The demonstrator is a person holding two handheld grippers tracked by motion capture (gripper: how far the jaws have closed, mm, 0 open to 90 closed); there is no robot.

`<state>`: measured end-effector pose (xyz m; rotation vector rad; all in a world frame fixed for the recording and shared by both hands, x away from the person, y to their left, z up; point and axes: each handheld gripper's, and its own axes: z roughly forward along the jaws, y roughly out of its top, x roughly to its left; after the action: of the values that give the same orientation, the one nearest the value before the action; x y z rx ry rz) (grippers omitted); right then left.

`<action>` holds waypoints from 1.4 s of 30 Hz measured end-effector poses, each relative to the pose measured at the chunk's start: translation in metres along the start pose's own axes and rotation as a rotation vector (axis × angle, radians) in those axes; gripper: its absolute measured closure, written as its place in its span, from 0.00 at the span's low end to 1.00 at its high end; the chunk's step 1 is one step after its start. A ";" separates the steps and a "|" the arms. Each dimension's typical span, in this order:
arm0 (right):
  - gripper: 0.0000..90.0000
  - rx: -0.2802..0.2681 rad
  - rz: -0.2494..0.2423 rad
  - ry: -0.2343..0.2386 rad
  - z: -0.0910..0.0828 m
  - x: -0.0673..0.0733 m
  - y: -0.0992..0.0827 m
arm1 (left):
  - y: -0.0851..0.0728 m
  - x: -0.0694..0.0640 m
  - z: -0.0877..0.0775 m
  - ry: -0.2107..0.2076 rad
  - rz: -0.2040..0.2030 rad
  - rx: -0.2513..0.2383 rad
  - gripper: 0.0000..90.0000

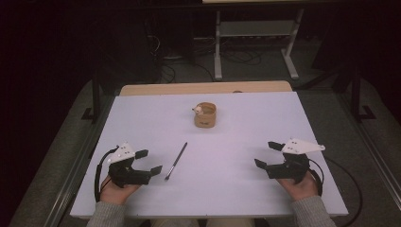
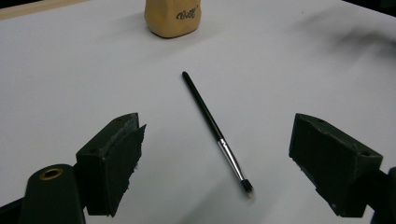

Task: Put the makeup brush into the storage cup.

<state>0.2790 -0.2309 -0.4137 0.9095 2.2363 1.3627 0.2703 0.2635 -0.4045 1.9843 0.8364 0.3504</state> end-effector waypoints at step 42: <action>0.20 0.003 -0.014 -0.018 -0.001 0.003 0.001 | 0.017 -0.006 0.015 -0.049 0.011 0.020 0.23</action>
<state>0.2768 -0.2293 -0.4126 0.9023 2.2274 1.3405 0.2813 0.2444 -0.3975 2.0090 0.8009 0.2991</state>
